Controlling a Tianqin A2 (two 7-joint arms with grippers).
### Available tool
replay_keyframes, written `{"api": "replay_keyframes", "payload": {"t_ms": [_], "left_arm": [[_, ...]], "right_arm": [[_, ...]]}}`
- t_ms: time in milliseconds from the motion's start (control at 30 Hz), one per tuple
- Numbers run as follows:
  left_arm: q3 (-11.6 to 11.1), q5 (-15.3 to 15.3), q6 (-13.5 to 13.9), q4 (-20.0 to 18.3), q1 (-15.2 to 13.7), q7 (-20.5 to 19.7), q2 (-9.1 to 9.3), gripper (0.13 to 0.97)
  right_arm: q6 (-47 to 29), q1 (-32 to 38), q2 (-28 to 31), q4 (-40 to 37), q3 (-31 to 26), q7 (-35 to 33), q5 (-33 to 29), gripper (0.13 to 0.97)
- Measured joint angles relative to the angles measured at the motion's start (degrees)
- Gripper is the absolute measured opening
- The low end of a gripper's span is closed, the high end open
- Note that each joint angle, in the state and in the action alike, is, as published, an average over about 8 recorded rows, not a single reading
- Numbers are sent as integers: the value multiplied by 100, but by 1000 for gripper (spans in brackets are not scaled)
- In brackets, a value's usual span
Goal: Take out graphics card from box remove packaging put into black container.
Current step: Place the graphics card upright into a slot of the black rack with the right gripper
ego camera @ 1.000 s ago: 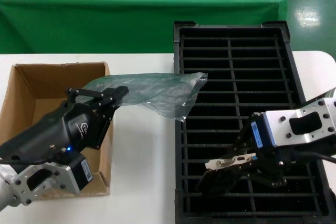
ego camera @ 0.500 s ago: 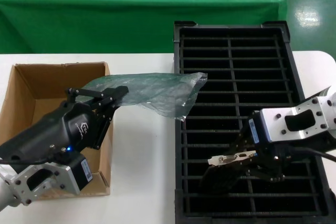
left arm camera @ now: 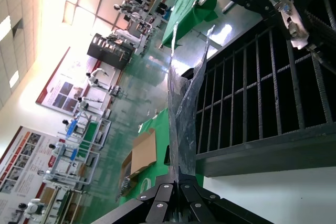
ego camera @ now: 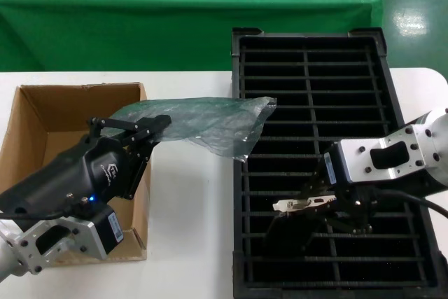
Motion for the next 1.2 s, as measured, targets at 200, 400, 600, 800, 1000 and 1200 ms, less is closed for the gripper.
{"api": "replay_keyframes", "payload": {"t_ms": [200, 400, 600, 800, 1000, 1200], "left_arm": [[0, 0, 0, 0, 0, 0, 0, 139], [0, 0, 0, 0, 0, 0, 0, 139], [0, 0, 0, 0, 0, 0, 0, 139], [0, 0, 0, 0, 0, 0, 0, 139], [0, 0, 0, 0, 0, 0, 0, 139], [0, 0, 0, 0, 0, 0, 0, 139]], "right_arm": [[-6, -12, -22, 10, 50, 15, -73, 189], [-34, -82, 0, 147, 91, 90, -76, 189], [-56, -145, 20, 234, 47, 116, -52, 189], [-58, -216, -30, 225, -21, 87, -46, 189], [-48, -277, -133, 151, -65, 11, -60, 189], [-53, -302, -210, 83, -107, -57, -45, 189]]}}
